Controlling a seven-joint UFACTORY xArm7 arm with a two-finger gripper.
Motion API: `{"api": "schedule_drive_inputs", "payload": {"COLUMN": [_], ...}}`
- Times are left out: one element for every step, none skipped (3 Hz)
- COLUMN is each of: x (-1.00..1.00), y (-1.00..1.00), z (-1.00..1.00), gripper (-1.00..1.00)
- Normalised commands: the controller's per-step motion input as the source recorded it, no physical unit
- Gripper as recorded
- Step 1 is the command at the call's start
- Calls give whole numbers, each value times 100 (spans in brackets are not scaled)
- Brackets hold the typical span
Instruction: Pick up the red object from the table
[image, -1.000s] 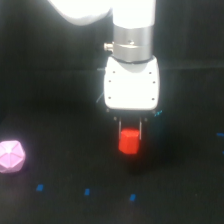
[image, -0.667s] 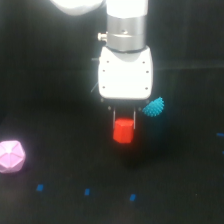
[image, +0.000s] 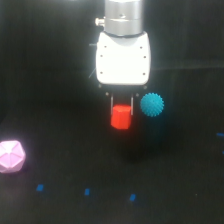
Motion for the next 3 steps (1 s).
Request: {"api": "schedule_drive_inputs", "payload": {"x": [9,-9,13], "y": [22,100,40], "z": [48,87,42], "gripper": [-100,-100,-100]}}
